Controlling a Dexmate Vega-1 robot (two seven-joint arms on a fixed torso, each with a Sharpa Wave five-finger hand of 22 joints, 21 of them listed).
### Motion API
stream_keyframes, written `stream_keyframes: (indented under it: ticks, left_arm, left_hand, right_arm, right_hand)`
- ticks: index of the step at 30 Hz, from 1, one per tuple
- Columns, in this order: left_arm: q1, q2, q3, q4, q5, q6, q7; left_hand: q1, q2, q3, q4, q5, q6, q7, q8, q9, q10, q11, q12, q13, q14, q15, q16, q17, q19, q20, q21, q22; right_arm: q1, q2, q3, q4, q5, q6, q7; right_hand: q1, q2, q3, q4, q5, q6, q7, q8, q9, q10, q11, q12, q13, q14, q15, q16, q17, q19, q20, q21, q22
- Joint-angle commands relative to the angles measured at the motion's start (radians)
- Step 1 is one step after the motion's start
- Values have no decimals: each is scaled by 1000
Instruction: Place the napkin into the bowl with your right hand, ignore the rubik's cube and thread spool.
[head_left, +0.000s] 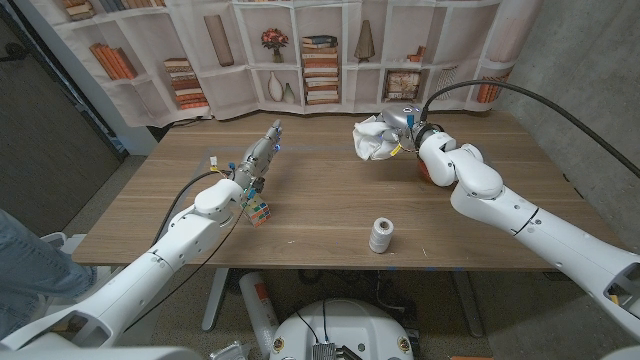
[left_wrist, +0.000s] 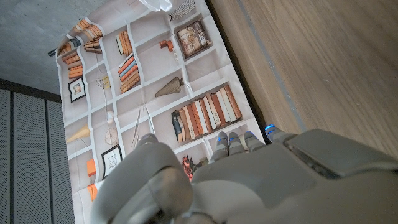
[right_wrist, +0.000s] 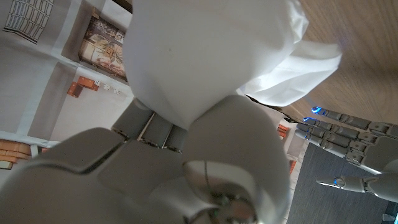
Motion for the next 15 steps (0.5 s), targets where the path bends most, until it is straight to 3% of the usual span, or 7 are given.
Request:
stream_keyframes:
  ticks: [1,15]
  left_arm:
    - [-6,1,4,-4,7,0,-3]
    - [-17,-5,11,0,10,9,-2]
  left_hand:
    - [1,10,-7,3,-1,3,-1,2,2,-4,-2,-1,1,-16,3,-1,4,-141,5,7,4]
    - [2,11,-10,2,-1,2,-2,2,2,-3,-4,-1,1,-17,3,-1,4,-142,6,6,4]
  right_arm:
    - [-10,-14,13,-4,12,-41,-10]
    - [-11,-35,33,6,43,-83,-20]
  right_hand:
    - [1,7,3,5,8,9,3,-2,4,8,-2,-1,4,9,-47,3,4,-6,-57,8,6]
    - [1,7,2,6,8,12,0,-4,5,14,-4,-3,4,14,-48,4,4,-8,-57,14,7]
